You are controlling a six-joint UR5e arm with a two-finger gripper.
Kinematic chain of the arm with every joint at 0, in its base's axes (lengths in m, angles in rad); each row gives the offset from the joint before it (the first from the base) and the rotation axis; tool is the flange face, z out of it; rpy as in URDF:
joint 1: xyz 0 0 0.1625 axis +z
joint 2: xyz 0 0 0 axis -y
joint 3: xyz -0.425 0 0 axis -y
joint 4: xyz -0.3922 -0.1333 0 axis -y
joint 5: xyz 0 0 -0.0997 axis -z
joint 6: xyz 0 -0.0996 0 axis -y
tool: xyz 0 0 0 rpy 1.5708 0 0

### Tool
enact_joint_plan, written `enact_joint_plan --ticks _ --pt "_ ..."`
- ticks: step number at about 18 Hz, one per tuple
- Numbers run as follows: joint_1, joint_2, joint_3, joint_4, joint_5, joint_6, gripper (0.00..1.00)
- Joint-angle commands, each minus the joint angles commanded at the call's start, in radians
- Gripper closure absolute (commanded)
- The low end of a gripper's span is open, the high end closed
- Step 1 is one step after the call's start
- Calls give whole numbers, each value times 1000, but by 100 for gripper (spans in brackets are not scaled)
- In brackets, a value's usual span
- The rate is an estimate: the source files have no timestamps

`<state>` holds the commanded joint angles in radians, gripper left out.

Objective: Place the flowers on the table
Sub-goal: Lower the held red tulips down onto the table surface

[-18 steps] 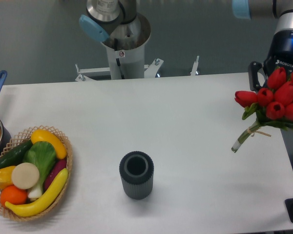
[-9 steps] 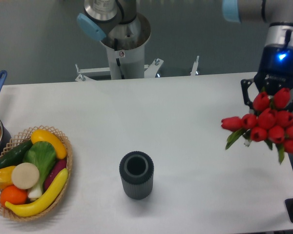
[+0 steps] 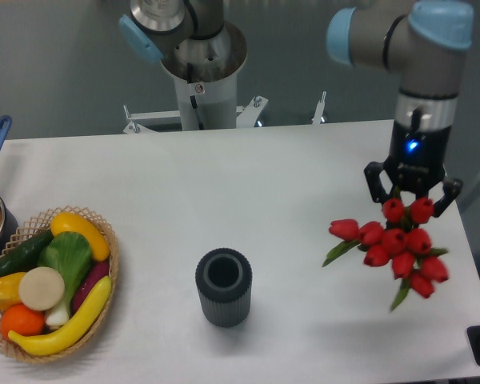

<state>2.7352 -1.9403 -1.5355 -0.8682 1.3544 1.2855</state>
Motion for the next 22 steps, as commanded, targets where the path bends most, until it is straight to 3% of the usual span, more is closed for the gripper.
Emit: enact_joint_plan --ticks 4,15,22 --pt "-9 -31 -2 -6 12 0 67" --pt "-83 -141 8 -35 239 9 67" --pt "-100 -190 15 -29 246 9 66"
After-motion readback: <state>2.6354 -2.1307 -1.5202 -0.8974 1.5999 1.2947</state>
